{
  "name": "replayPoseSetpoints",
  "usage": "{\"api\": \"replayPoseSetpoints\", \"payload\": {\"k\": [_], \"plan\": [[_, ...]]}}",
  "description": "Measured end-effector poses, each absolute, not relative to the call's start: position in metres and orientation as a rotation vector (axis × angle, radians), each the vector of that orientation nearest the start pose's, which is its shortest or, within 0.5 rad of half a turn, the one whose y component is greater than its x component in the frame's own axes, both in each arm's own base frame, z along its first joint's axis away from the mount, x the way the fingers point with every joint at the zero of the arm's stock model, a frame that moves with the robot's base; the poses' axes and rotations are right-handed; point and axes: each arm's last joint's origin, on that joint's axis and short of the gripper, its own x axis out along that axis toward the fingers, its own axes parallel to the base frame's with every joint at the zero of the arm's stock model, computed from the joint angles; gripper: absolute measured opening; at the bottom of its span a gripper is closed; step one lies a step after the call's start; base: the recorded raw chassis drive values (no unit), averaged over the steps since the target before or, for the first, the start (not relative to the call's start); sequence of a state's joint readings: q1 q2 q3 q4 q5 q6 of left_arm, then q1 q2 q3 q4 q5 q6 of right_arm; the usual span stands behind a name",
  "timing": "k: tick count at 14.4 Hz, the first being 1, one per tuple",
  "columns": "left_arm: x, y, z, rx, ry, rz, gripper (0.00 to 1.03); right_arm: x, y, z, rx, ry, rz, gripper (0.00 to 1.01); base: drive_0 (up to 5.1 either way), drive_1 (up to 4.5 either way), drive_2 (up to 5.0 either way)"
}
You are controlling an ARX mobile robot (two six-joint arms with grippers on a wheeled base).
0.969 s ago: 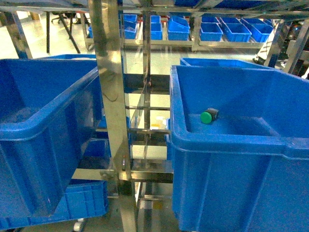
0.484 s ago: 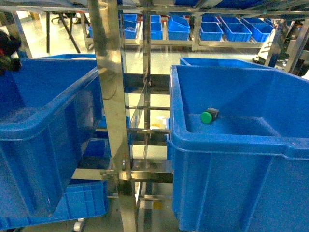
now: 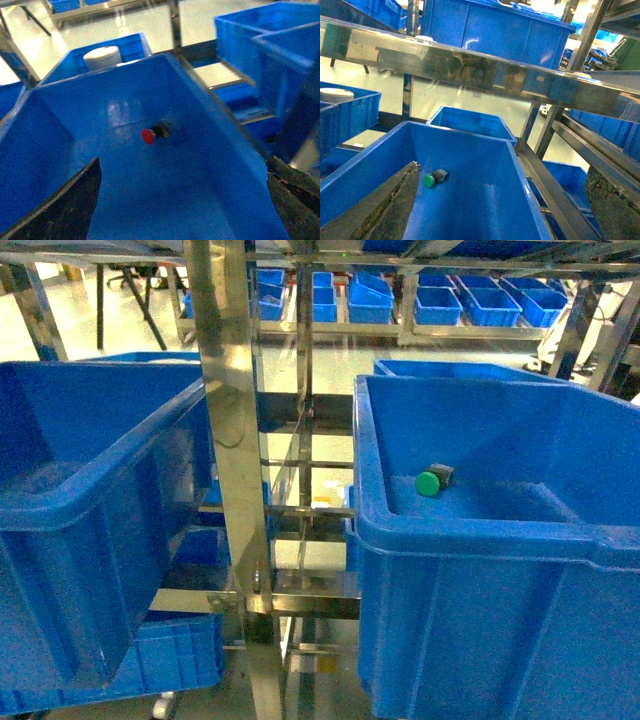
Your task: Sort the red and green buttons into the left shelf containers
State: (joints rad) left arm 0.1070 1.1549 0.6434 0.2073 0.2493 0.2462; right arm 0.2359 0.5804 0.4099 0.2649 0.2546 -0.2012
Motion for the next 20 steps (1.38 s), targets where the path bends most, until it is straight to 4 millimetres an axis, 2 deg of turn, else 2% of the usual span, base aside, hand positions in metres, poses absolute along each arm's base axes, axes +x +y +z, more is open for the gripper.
{"api": "replayPoseSetpoints", "payload": {"k": [3,4,6,7,8,10,11,14,15,20], "plan": [[0.177,-0.009,0.293,0.092,0.169,-0.245,0.98,0.144,0.027,0.275,-0.178,-0.089,-0.028,0.98,0.0,0.00,0.0],[0.161,-0.014,0.306,0.068,0.086,-0.264,0.98,0.144,0.027,0.275,-0.178,-0.090,-0.027,0.98,0.0,0.00,0.0],[0.160,-0.013,0.308,0.049,0.079,-0.245,0.98,0.144,0.027,0.275,-0.178,-0.090,-0.028,0.98,0.0,0.00,0.0],[0.163,-0.012,0.305,0.042,0.103,-0.231,0.98,0.144,0.027,0.274,-0.175,-0.083,-0.026,0.98,0.0,0.00,0.0],[0.165,-0.014,0.300,0.036,0.053,-0.176,0.93,0.142,0.026,0.271,-0.150,-0.029,0.001,0.90,0.0,0.00,0.0],[0.158,-0.011,0.280,0.024,0.008,-0.080,0.76,0.137,0.020,0.257,-0.075,-0.008,-0.004,0.74,0.0,0.00,0.0],[0.145,0.001,0.250,0.006,-0.011,0.019,0.45,0.130,0.013,0.230,-0.025,0.001,-0.001,0.42,0.0,0.00,0.0],[0.136,0.000,0.221,0.006,0.012,0.001,0.09,0.123,0.000,0.210,-0.018,0.003,-0.008,0.06,0.0,0.00,0.0],[0.133,0.000,0.216,0.002,0.004,0.002,0.02,0.121,-0.001,0.205,-0.012,0.002,-0.021,0.02,0.0,0.00,0.0],[0.121,0.000,0.192,0.003,0.006,0.001,0.02,0.113,0.000,0.187,-0.011,0.001,0.000,0.02,0.0,0.00,0.0]]}}
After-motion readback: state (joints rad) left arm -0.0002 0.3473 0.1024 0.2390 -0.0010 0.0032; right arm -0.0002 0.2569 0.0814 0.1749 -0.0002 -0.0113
